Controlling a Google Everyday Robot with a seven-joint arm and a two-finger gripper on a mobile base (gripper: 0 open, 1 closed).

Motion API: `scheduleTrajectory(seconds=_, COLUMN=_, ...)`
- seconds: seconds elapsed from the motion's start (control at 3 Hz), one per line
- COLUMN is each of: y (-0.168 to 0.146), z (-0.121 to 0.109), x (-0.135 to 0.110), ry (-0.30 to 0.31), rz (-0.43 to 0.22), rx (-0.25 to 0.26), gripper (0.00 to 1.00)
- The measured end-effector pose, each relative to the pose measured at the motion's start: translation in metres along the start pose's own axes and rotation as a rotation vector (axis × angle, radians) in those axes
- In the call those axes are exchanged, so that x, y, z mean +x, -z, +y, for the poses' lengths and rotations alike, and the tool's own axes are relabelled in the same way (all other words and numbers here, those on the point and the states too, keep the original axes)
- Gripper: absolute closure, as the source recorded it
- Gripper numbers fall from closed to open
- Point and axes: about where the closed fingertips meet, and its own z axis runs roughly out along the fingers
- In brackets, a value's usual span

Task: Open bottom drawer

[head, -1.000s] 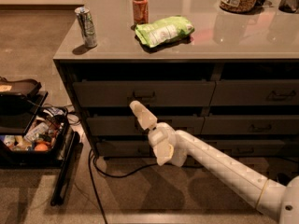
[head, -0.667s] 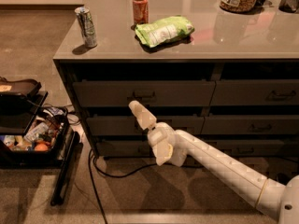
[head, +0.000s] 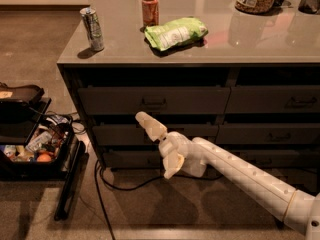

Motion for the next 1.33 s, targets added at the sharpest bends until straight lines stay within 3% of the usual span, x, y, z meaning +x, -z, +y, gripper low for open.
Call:
scheduleTrajectory(seconds=0.33, y=-0.001, z=-0.001, x=0.001, ry=0.02, rz=0.097, rx=0.061, gripper=0.0)
scheduleTrajectory(seconds=0.67, y=-0.003, z=-0.003, x=0.001, ry=0.024, rz=0.107, rx=0.068, gripper=0.0)
scheduleTrajectory(seconds=1.0, y=-0.006, z=-0.004, x=0.003, ry=0.059, rz=0.241, rx=0.115, gripper=0.0)
scheduleTrajectory(seconds=1.33, y=-0.001, z=0.008, x=0.033, ry=0.135, rz=0.561, rx=0.191, gripper=0.0)
